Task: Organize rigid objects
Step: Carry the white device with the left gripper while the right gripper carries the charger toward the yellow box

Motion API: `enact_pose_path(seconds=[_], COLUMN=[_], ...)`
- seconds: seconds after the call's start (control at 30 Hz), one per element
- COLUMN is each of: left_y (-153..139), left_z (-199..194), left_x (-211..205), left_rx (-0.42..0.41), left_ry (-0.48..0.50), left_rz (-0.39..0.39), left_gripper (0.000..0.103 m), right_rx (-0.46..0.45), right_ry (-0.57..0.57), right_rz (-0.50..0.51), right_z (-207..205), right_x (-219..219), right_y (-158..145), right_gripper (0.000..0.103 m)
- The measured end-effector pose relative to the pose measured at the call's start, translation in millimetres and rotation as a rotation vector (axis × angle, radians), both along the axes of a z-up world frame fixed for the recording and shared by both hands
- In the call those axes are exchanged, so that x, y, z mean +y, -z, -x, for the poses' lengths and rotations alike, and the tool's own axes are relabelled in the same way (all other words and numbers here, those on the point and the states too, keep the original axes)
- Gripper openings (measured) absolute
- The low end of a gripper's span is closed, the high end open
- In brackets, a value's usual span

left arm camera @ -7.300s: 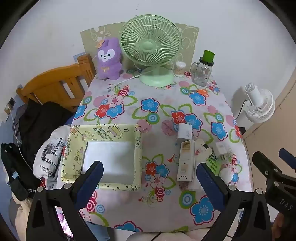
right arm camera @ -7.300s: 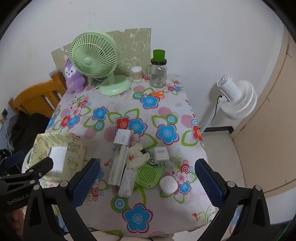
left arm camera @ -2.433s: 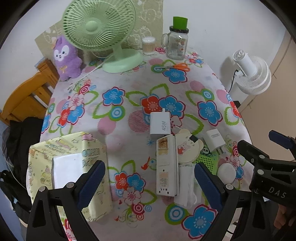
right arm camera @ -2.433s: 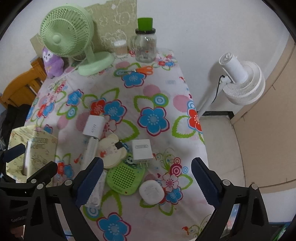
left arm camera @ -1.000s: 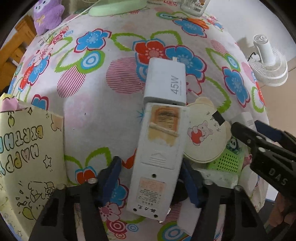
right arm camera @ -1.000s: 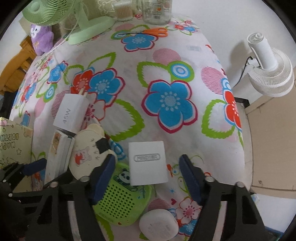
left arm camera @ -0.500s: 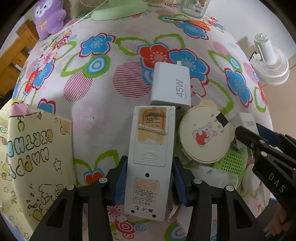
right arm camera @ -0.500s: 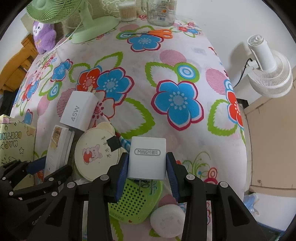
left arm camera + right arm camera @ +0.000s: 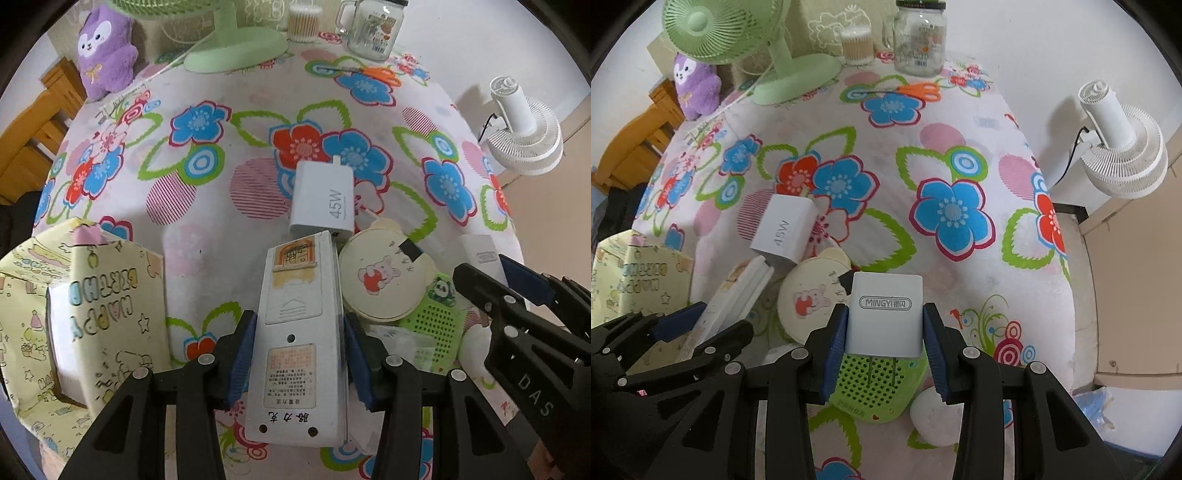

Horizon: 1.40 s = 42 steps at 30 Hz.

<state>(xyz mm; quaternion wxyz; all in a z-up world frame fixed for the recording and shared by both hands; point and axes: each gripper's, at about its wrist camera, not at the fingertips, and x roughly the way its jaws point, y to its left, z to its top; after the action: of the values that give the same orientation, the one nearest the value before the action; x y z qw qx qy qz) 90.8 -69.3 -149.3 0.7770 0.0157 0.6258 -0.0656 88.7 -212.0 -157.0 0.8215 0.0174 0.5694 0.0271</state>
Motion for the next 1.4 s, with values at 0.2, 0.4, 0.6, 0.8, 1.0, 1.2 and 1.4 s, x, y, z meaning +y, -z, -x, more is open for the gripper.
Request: enact_pose_path(seconds=[0.2, 0.4, 0.6, 0.8, 1.0, 1.2, 1.4], left_y=[-15.1, -28.2, -45.3, -64.5, -81.0, -86.8, -86.6], left_z=[8.4, 11.4, 19.0, 25.7, 34.0, 39.5, 40.0], left_x=[-1.9, -11.6, -15.1, -16.4, -17.5, -11.2, -2.1], left_rx=[-0.03, -0.056, -0.085, -0.121, -0.155, -0.152, -0.156], left_ry=[0.007, 0.013, 0.011, -0.008, -0.038, -0.072, -0.075], left_rz=[-0.003, -0.009, -0.02, -0.028, -0.038, -0.028, -0.028], left_gripper=[0.048, 0.048, 0.048, 0.048, 0.048, 0.048, 0.048], right_rx=[-0.024, -0.051, -0.079, -0.117, -0.15, -0.158, -0.154], right_ry=[-0.004, -0.007, -0.007, -0.019, -0.044, -0.075, -0.077], right_rz=[-0.015, -0.016, -0.02, -0.034, -0.047, -0.056, -0.061], right_z=[9.9, 19.5, 28.2, 35.9, 41.3, 44.4, 44.8], right_x=[3.2, 2.8, 0.2, -1.7, -2.2, 0.1, 9.0], right_y=[-15.4, -30.9, -47.4, -65.8, -82.3, -90.0, -90.4], right_gripper=[0.043, 0.043, 0.043, 0.043, 0.043, 0.043, 0.043])
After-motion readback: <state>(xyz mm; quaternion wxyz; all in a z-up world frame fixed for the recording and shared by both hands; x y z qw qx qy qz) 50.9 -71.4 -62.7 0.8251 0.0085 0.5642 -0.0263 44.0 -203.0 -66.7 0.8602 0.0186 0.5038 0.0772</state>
